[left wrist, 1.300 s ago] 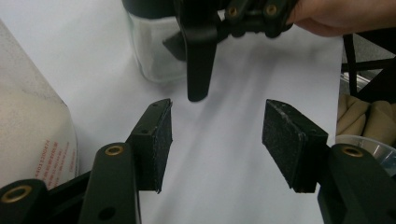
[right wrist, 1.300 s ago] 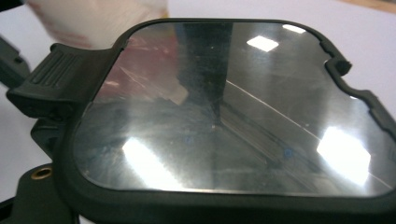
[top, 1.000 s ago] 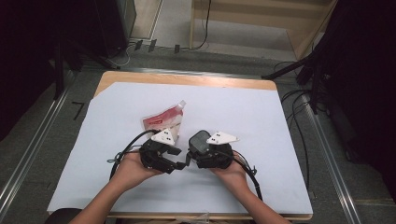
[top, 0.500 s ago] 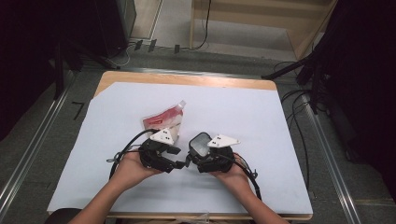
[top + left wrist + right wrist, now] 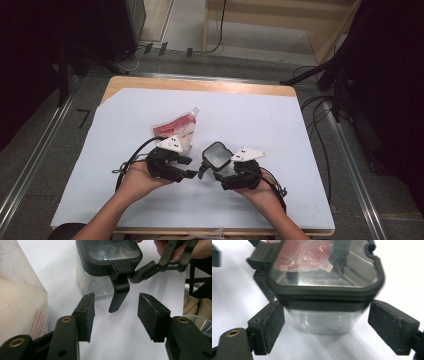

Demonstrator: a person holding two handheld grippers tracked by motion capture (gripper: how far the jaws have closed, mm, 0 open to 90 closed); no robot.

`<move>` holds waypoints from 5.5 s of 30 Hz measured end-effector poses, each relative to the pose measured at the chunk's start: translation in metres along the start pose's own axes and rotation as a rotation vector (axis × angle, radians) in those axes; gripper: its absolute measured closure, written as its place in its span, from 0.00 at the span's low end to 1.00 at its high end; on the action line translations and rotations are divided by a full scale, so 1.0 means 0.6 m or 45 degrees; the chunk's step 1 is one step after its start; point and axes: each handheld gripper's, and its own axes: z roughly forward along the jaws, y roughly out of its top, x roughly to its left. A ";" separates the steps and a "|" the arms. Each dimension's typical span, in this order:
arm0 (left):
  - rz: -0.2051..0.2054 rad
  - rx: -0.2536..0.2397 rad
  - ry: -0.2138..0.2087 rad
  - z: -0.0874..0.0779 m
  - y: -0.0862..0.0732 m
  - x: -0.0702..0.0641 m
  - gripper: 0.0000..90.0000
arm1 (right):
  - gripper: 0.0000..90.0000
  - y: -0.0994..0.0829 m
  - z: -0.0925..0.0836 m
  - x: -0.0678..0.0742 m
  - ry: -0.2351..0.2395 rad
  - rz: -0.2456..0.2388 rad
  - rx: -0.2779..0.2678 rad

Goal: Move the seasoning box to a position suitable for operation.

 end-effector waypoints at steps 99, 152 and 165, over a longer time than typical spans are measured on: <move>-0.056 -0.010 -0.089 0.048 0.033 -0.028 0.87 | 1.00 -0.002 -0.111 -0.018 0.045 0.187 -0.032; -0.034 -0.036 0.000 0.037 0.023 -0.012 0.50 | 1.00 -0.010 -0.060 0.034 0.069 0.087 0.033; -0.024 -0.005 -0.008 0.042 0.022 -0.010 0.48 | 1.00 -0.018 -0.074 0.000 0.027 0.182 0.033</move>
